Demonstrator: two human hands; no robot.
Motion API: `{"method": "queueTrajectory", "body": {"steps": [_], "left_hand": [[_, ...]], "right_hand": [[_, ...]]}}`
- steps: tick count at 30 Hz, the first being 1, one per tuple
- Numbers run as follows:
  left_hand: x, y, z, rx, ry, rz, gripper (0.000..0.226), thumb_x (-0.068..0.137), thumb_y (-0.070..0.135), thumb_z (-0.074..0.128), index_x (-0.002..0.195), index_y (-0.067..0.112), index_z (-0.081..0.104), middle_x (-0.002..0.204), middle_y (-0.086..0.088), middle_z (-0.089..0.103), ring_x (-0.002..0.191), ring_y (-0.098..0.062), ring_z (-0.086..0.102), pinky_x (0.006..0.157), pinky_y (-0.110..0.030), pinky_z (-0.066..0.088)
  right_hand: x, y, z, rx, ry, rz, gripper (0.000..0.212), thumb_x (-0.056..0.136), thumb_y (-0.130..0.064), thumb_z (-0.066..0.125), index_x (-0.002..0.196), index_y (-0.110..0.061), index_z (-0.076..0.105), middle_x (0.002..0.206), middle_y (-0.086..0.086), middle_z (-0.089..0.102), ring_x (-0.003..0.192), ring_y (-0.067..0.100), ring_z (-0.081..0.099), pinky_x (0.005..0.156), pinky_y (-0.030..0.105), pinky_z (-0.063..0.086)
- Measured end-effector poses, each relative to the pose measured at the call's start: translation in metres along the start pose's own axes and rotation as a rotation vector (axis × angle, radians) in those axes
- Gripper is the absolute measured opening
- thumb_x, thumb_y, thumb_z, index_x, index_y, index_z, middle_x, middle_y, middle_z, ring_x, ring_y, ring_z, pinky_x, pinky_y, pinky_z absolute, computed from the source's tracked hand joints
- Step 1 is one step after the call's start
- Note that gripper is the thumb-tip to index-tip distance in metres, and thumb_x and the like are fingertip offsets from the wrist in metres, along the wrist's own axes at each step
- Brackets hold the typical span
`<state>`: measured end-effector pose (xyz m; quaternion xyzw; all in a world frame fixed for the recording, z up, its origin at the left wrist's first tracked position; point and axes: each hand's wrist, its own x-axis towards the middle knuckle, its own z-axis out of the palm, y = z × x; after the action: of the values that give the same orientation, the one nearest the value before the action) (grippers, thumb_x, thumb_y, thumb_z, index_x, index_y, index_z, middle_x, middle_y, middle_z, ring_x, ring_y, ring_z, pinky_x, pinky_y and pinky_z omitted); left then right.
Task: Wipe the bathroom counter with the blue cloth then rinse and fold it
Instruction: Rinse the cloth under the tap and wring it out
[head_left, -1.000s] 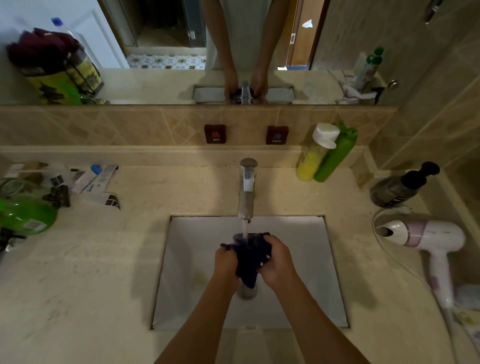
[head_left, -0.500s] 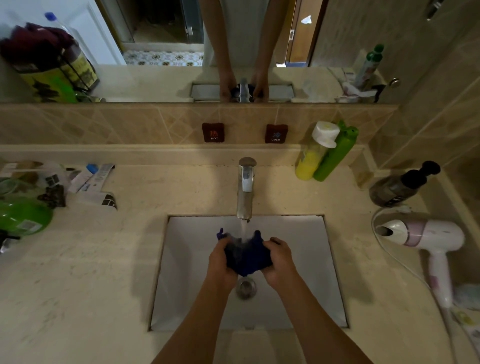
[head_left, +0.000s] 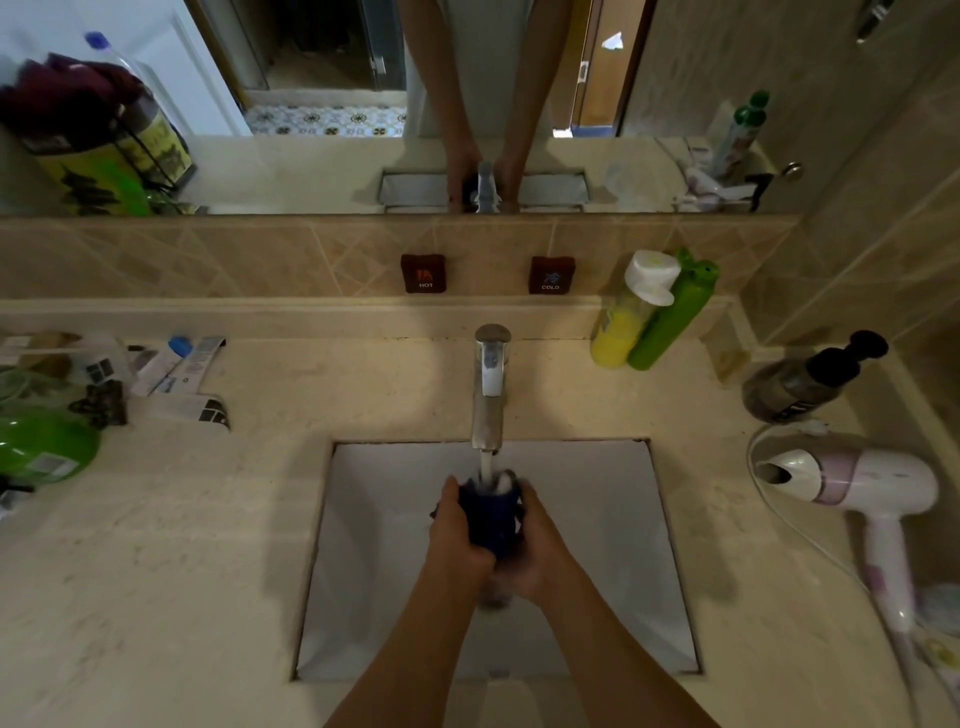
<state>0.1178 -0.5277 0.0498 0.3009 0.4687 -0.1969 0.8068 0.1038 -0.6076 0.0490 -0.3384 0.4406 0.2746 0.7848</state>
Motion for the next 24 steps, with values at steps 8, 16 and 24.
{"method": "queueTrajectory", "body": {"steps": [8,16,24], "left_hand": [[0.02,0.021,-0.024,0.531,0.353,0.234,0.024,0.089,0.016,0.063,0.1,-0.005,0.066,0.084,-0.015,0.068,0.077,-0.031,0.066,0.076,-0.045,0.058],[0.022,0.013,-0.004,0.472,0.135,0.208,0.034,0.095,0.037,0.052,0.113,0.01,0.059,0.107,-0.013,0.067,0.098,-0.032,0.066,0.082,-0.044,0.055],[0.027,0.0,-0.005,0.571,-0.082,0.343,0.028,0.104,0.016,0.041,0.112,0.004,0.064,0.094,-0.021,0.064,0.091,-0.034,0.063,0.082,-0.037,0.052]], "right_hand": [[0.013,-0.001,0.014,0.111,0.059,-0.199,0.041,0.096,-0.019,0.05,0.128,0.004,0.063,0.129,0.031,0.063,0.12,0.048,0.059,0.106,0.055,0.047],[0.026,0.007,0.014,0.015,0.056,-0.33,0.061,0.061,-0.043,0.079,0.11,-0.008,0.074,0.111,0.024,0.069,0.113,0.044,0.064,0.107,0.061,0.045],[0.022,0.017,0.019,-0.512,0.103,-0.557,0.015,0.096,-0.038,0.059,0.105,-0.028,0.066,0.115,0.0,0.064,0.106,0.015,0.064,0.1,0.042,0.052]]}}
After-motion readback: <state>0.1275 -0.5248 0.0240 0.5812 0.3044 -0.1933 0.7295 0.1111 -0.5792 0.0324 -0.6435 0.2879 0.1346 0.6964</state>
